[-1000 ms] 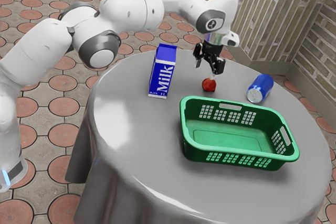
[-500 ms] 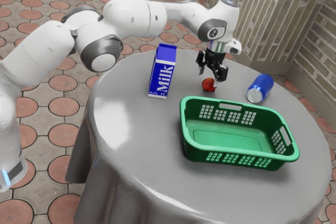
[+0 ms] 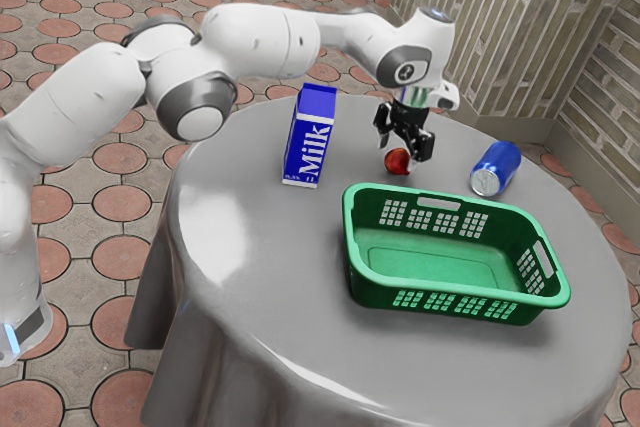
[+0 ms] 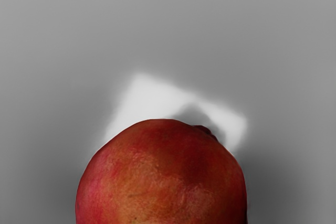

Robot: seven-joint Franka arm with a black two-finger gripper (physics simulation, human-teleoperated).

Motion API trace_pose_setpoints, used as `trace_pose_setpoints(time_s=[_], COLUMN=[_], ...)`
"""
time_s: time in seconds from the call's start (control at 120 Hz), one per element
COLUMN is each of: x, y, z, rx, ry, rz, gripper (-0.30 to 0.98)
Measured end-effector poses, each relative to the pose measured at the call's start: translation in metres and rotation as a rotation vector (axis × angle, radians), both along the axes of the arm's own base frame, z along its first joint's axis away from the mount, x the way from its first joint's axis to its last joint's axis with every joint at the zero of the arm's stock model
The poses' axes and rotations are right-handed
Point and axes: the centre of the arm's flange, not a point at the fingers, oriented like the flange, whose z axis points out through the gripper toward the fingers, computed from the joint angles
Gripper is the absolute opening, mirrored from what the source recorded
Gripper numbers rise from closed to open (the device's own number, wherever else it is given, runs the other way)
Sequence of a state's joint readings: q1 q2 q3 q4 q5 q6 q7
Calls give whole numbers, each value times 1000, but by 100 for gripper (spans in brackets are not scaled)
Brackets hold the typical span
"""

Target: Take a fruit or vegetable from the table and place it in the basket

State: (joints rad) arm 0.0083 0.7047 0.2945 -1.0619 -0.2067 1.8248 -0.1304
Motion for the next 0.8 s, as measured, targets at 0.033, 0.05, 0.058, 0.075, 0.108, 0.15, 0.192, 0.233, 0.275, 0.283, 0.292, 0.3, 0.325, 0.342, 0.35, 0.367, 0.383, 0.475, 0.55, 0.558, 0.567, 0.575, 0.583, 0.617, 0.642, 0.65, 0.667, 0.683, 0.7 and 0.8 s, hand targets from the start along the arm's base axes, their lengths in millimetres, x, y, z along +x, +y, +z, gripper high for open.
trace_pose_setpoints(time_s=[0.033,0.05,0.058,0.075,0.108,0.15,0.192,0.233,0.275,0.283,0.292,0.3,0.325,0.342,0.35,0.367,0.383,0.475,0.55,0.558,0.567,0.575,0.583,0.617,0.642,0.65,0.667,0.683,0.7,0.8], x=[0,0,1,1,1,1,2,2,3,3,3,3,4,4,4,4,4,4,4,4,4,4,5,5,5,5,5,6,6,7], y=[0,0,0,0,-1,-1,-1,-3,-5,-5,-5,-5,-5,-6,-6,-6,-5,-3,-1,-1,-1,-1,-1,0,0,0,0,0,0,1], z=[0,-1,-1,-2,-4,-5,-5,-7,-9,-10,-10,-10,-11,-11,-11,-11,-11,-11,-10,-10,-10,-10,-10,-9,-9,-9,-9,-9,-8,-8], rx=[0,0,0,0,1,1,1,-2,-4,-4,-4,-5,-5,-5,-5,-5,-5,-4,-2,-1,-1,-1,0,1,2,2,3,3,4,5], ry=[-1,-1,-1,0,1,1,1,2,4,4,5,5,5,5,5,5,5,2,-6,-7,-9,-10,-11,-16,-19,-19,-21,-23,-25,-33], rz=[1,1,2,2,3,4,5,3,1,1,1,1,2,2,2,3,3,8,11,12,12,12,12,13,13,13,13,13,13,15], gripper=[69,69,69,69,69,69,69,69,69,69,69,69,69,69,69,69,69,69,69,69,69,69,69,69,69,69,69,69,69,63])
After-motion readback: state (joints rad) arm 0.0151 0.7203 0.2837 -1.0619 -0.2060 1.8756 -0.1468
